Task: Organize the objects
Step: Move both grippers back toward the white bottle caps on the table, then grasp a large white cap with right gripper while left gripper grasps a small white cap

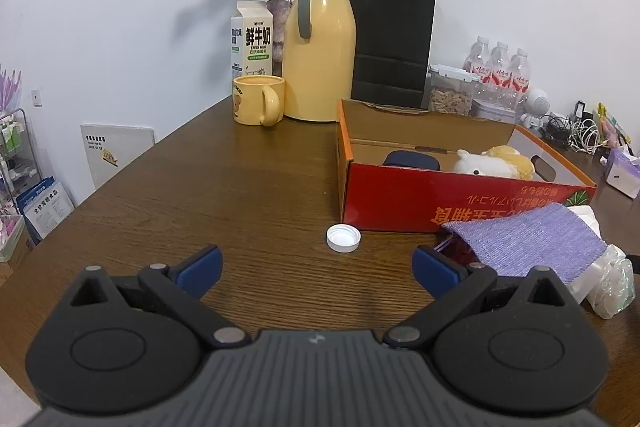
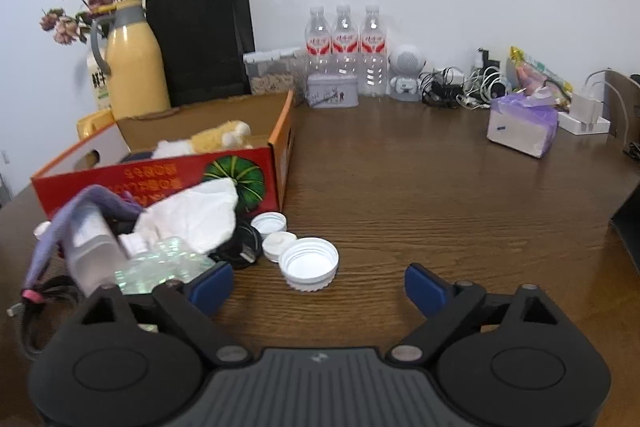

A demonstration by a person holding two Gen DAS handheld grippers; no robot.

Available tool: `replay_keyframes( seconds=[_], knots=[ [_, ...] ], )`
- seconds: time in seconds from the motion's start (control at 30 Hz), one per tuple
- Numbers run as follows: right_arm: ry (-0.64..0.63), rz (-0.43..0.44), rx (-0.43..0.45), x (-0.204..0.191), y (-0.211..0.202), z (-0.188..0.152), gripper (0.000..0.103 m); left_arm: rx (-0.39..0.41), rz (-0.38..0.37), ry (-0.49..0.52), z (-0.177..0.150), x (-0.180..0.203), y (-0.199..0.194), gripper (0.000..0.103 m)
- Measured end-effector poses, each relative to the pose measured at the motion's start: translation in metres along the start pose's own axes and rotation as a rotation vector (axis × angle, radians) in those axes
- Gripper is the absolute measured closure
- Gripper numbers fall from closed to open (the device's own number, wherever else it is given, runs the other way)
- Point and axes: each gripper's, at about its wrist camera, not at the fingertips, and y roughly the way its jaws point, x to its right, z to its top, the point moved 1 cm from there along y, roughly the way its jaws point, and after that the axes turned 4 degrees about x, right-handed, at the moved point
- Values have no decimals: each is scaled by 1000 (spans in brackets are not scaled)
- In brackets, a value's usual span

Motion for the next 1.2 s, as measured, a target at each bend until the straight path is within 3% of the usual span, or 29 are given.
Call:
replay_keyframes(
  seconds=[0.2, 0.27, 0.4, 0.47, 1.2],
  knots=[
    [-36, -8, -53, -5, 31, 5, 32, -2, 15, 2, 3, -1, 4, 0],
    [-40, -1, -67, -7, 37, 5, 42, -5, 19, 0, 3, -1, 5, 0],
    [-45, 5, -59, -10, 39, 4, 48, -8, 24, 6, 4, -1, 8, 0],
    [-38, 16, -50, -9, 38, 4, 64, -6, 23, 7, 5, 1, 10, 0],
    [-63, 20, 82, -13, 16, 8, 64, -124, 50, -9, 4, 2, 68, 0]
  ],
)
